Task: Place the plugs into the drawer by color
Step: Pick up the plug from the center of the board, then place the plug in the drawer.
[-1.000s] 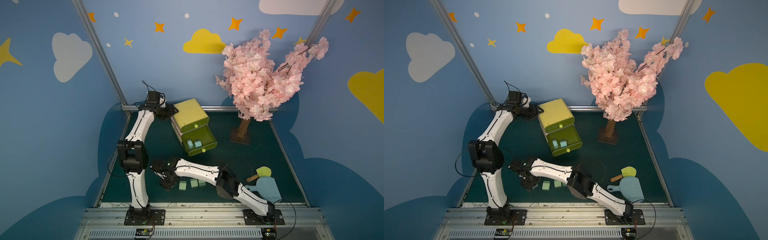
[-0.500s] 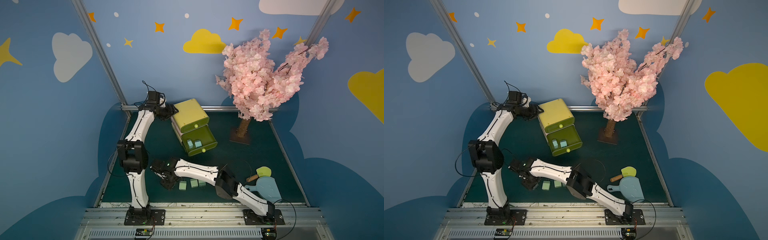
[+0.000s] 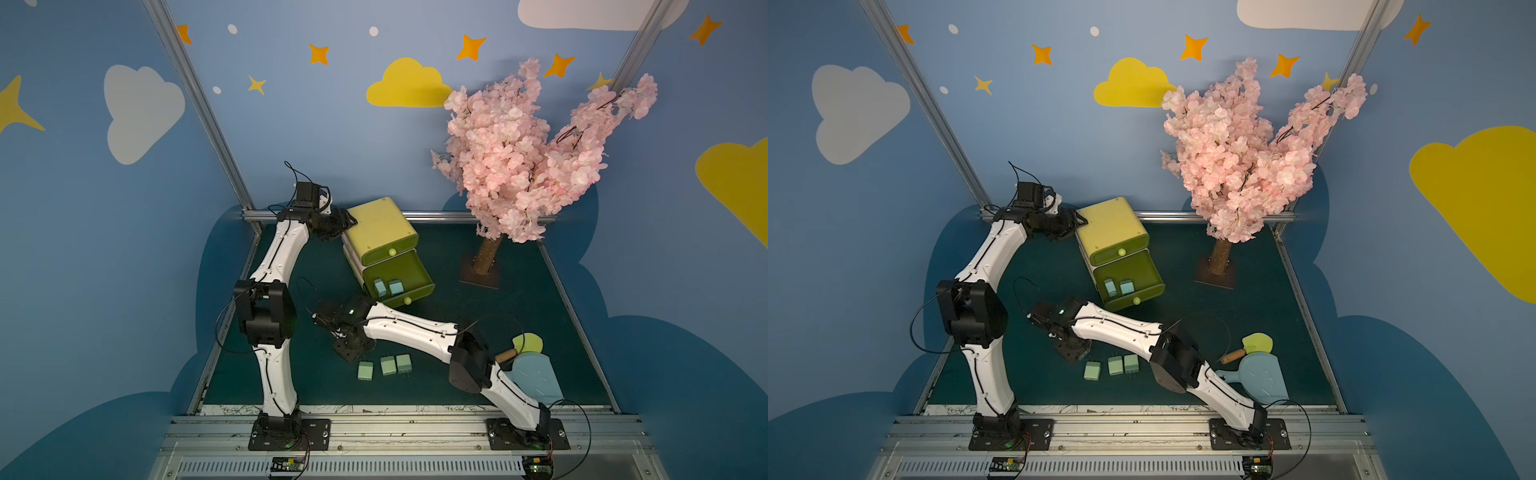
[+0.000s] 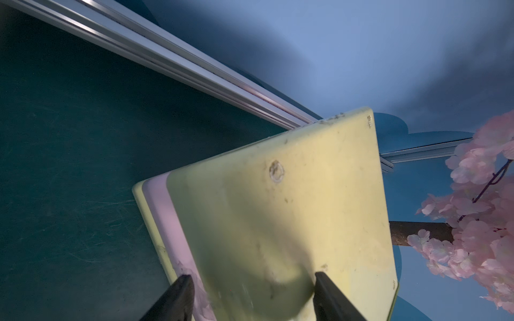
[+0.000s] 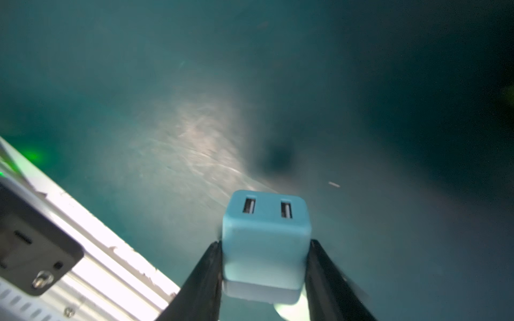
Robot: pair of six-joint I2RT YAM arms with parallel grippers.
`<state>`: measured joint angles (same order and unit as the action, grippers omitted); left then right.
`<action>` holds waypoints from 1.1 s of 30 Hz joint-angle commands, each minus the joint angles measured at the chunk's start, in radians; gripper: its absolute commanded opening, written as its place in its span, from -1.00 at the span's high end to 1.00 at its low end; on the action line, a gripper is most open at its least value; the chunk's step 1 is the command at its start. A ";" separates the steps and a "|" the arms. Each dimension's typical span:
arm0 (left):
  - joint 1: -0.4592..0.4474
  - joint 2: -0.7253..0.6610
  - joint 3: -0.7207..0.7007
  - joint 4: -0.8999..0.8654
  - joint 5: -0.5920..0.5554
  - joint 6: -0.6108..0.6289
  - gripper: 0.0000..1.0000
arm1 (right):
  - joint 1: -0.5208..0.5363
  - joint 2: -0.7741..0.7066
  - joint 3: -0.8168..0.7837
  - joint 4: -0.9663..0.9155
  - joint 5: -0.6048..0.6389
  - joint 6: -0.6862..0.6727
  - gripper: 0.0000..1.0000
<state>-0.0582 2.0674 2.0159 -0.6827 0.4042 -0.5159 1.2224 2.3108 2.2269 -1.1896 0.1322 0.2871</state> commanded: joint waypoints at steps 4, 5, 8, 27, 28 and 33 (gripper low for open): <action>0.006 0.011 -0.005 -0.081 -0.048 0.026 -0.39 | -0.181 -0.198 -0.034 -0.023 0.150 -0.065 0.16; 0.006 0.010 -0.005 -0.081 -0.048 0.027 -0.39 | -0.215 -0.201 -0.031 -0.014 0.158 -0.086 0.16; 0.010 0.007 -0.003 -0.081 -0.047 0.024 -0.39 | -0.289 -0.222 -0.087 0.105 0.207 -0.171 0.17; 0.023 0.023 0.004 -0.079 -0.034 0.023 -0.39 | -0.477 -0.221 -0.309 0.547 0.159 -0.311 0.21; 0.024 0.025 0.008 -0.082 -0.035 0.023 -0.39 | -0.478 -0.232 -0.343 0.583 0.169 -0.320 0.21; 0.024 0.028 0.012 -0.089 -0.041 0.028 -0.39 | -0.491 -0.257 -0.412 0.640 0.173 -0.319 0.22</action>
<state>-0.0410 2.0674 2.0216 -0.6975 0.4042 -0.5156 0.7441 2.0815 1.8446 -0.5831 0.2974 -0.0093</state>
